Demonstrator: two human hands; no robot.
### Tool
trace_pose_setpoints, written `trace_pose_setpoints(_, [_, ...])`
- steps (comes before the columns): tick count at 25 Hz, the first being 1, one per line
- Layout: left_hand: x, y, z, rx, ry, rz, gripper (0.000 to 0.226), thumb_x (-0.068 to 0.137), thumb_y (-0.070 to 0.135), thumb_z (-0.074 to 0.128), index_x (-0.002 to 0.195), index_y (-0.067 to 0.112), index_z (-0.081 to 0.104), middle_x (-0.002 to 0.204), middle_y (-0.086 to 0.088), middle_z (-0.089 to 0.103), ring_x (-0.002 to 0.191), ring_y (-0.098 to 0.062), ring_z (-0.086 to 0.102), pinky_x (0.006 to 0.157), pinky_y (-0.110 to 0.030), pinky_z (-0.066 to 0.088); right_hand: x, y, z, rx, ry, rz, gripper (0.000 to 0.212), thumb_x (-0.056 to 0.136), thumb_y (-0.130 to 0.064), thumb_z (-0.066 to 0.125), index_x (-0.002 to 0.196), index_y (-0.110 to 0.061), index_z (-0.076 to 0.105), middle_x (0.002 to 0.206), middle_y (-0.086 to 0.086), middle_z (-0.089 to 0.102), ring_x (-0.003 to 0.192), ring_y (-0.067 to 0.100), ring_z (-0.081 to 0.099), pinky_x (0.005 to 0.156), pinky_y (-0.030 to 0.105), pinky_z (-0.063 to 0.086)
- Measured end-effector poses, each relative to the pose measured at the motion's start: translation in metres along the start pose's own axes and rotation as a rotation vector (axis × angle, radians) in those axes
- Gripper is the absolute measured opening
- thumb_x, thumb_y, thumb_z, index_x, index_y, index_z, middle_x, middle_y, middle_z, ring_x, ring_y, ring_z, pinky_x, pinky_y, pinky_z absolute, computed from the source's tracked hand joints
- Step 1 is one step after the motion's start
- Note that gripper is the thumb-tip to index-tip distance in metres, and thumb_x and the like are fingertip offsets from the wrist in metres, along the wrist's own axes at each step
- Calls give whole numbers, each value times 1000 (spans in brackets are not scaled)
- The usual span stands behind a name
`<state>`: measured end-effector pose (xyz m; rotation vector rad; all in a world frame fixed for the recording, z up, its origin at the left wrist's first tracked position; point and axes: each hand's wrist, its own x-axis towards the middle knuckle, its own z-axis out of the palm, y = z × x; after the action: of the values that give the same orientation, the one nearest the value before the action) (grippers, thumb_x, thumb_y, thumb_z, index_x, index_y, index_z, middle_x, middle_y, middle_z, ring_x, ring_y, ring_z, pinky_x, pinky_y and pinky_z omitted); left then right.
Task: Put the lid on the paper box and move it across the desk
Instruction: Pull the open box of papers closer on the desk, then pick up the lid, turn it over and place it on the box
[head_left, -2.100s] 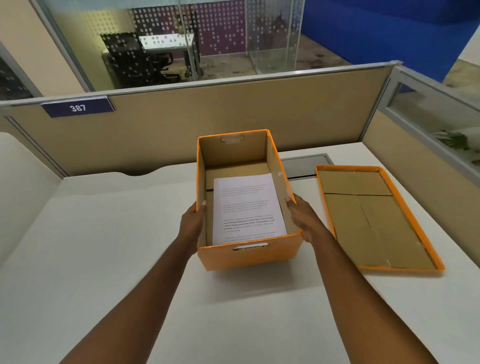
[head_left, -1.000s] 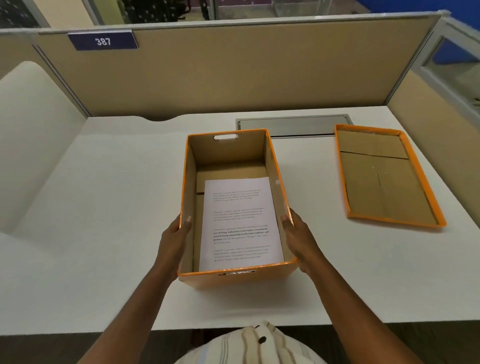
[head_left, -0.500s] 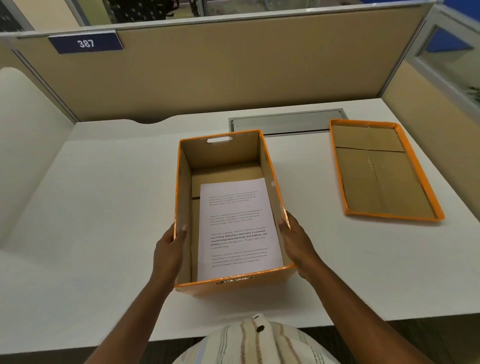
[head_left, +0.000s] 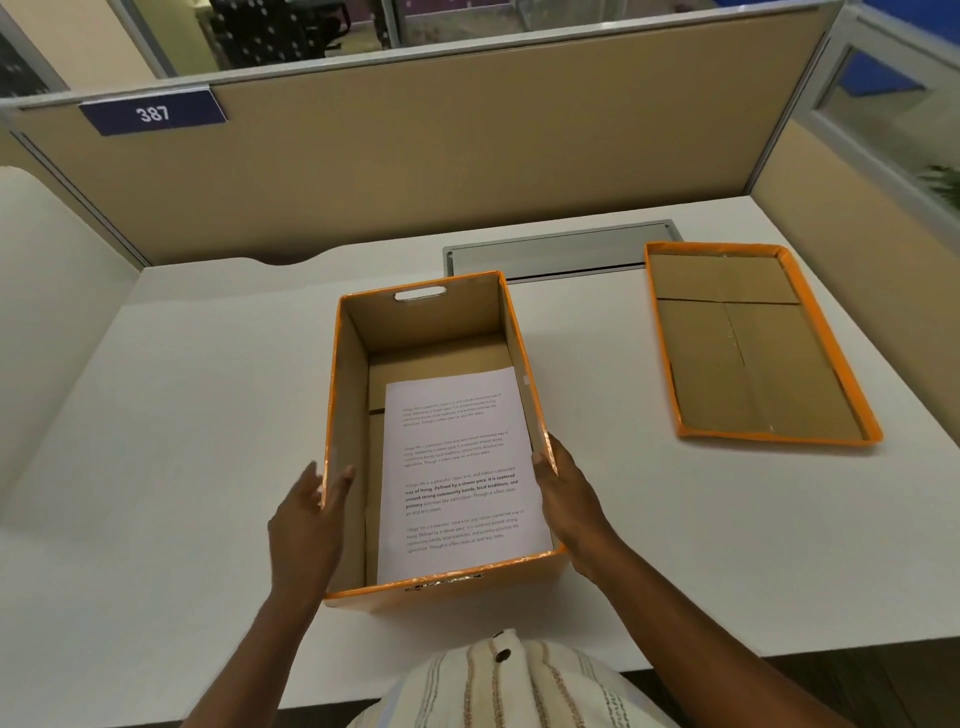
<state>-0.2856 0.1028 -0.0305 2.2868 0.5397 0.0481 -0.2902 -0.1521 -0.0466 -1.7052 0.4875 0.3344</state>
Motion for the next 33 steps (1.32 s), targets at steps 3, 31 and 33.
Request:
trace_pose_setpoints(3, [-10, 19, -2, 168, 142, 233, 66, 85, 50, 56, 136, 8, 48, 141, -18, 51, 133, -34, 45, 101, -53, 40, 2, 2, -5, 66, -9, 48, 62, 90, -56, 36, 145, -35, 16, 145, -1, 40, 121, 21, 50, 96, 42, 47])
trace_pose_setpoints(31, [12, 257, 333, -111, -766, -105, 34, 91, 30, 54, 66, 12, 39, 76, -12, 42, 73, -25, 46, 69, -34, 39, 188, 29, -297, -361, 896, 131, 52, 94, -25, 43, 135, 4, 32, 142, 23, 38, 131, 35, 36, 109, 46, 32])
trace_pose_setpoints(33, [12, 260, 339, -146, -801, -99, 21, 89, 29, 58, 79, 14, 45, 84, -10, 43, 74, -23, 45, 69, -34, 39, 199, 37, -315, -451, 943, 188, 54, 93, -25, 42, 137, 4, 30, 145, 22, 34, 135, 36, 30, 111, 47, 28])
